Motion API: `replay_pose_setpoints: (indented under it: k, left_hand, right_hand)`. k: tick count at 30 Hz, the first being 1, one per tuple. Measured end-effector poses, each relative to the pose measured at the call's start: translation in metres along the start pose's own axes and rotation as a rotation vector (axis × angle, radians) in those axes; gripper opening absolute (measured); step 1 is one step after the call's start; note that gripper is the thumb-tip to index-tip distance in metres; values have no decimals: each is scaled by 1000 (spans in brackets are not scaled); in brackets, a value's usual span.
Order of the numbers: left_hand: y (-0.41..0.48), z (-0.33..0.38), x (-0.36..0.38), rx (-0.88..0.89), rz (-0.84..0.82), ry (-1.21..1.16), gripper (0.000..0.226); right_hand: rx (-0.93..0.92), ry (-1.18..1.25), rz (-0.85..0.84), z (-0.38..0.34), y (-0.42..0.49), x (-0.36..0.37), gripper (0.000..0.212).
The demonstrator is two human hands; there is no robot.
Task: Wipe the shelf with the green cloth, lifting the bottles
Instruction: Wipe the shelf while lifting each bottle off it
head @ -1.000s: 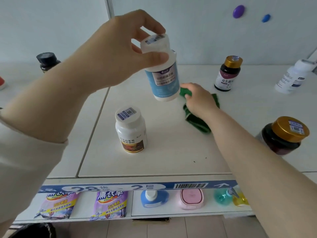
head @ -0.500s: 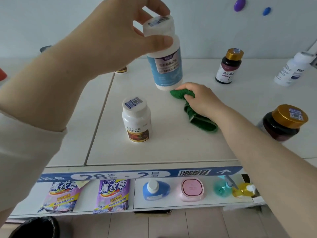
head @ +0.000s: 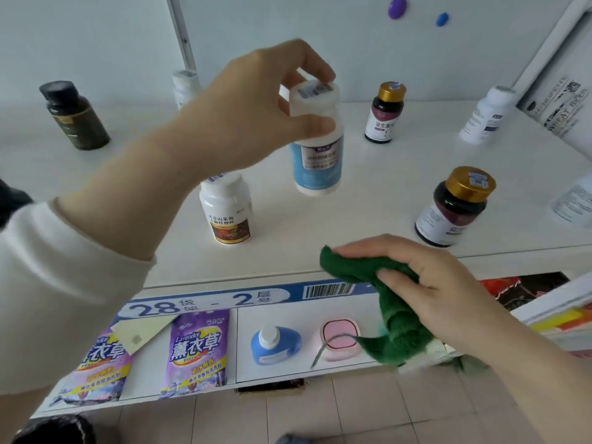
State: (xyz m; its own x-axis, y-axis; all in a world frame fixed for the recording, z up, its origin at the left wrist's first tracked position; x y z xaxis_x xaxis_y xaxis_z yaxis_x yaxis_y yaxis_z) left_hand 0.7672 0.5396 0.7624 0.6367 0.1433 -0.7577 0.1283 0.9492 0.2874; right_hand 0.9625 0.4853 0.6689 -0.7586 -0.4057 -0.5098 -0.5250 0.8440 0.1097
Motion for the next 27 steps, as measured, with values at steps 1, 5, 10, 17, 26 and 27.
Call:
replay_pose_setpoints:
  k: [1,5,10,17,26,27]
  left_hand:
    - [-1,3,7,13,-24,40,40]
    - [-7,10,26,-43,-22,44,37]
    - [-9,13,29,-173,68,146,38]
    - [-21,27,57,-279,71,175,40]
    - [-20,38,79,-273,60,198,41]
    - [-20,37,79,-261,64,216,42]
  right_hand:
    - [-3,-31,69,3,2,-2,51]
    - [22,-292,289,18,31,-3,44]
    - [-17,-549,121,17,36,18,52]
    - [-69,-84,-53,50,-35,14,45]
    - [92,144,-45,73,-52,-30,51]
    - [104,203,-38,73,-57,-36,51]
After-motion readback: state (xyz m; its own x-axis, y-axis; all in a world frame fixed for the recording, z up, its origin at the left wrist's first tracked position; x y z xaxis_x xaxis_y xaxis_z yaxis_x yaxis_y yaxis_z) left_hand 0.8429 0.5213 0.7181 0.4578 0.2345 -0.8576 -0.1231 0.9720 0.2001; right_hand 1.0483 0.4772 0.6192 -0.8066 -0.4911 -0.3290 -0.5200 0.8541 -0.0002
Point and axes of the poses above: each hand's wrist, its own y-axis towards the middle knuckle, its own x-axis out of the palm, z = x × y, the point moved 4 cm from there along y, towards the middle knuckle
